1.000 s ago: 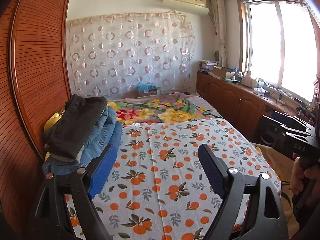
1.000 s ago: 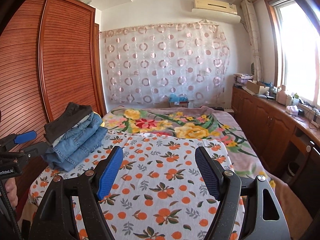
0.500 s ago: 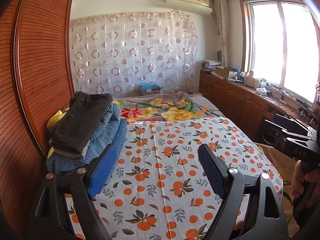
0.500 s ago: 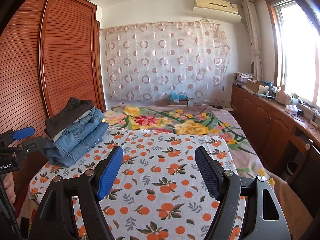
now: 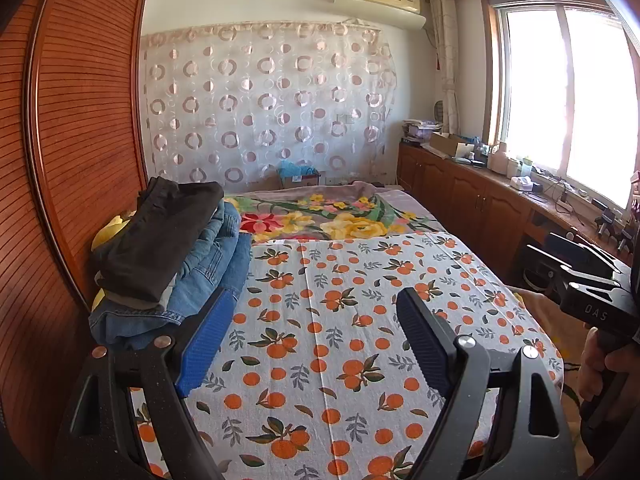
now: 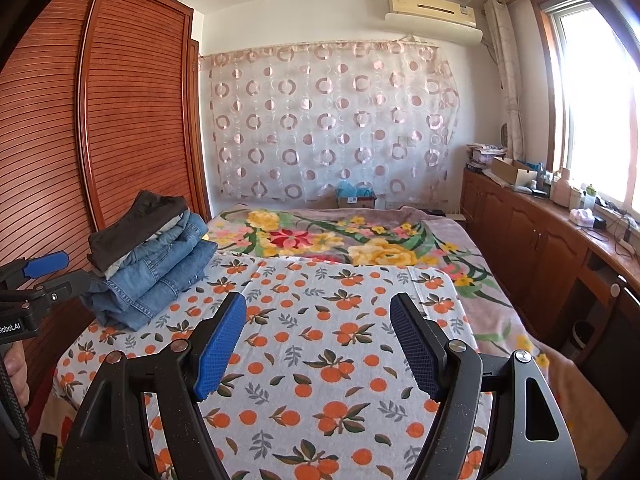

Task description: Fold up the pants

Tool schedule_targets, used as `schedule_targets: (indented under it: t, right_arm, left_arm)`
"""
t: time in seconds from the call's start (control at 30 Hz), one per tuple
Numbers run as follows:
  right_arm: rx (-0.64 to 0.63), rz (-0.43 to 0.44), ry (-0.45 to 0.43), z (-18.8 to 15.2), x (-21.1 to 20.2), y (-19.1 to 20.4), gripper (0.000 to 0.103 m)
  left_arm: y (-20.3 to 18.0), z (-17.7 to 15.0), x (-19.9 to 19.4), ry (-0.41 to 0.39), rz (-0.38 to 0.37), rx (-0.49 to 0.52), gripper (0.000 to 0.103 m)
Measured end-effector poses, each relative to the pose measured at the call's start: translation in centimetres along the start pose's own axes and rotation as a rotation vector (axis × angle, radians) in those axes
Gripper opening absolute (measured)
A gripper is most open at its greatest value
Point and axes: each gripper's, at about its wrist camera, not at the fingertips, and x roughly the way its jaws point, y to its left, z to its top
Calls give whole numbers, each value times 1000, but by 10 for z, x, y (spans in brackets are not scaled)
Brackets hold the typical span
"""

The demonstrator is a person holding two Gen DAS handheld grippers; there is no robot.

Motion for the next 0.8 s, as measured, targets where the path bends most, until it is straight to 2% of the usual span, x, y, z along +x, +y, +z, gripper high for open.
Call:
schedule_targets:
  t: [0.8]
  right_arm:
    - [0,10,-4,-1,2,-4,76]
  left_arm:
    - [-5,0,0,-7,-4,-3,84]
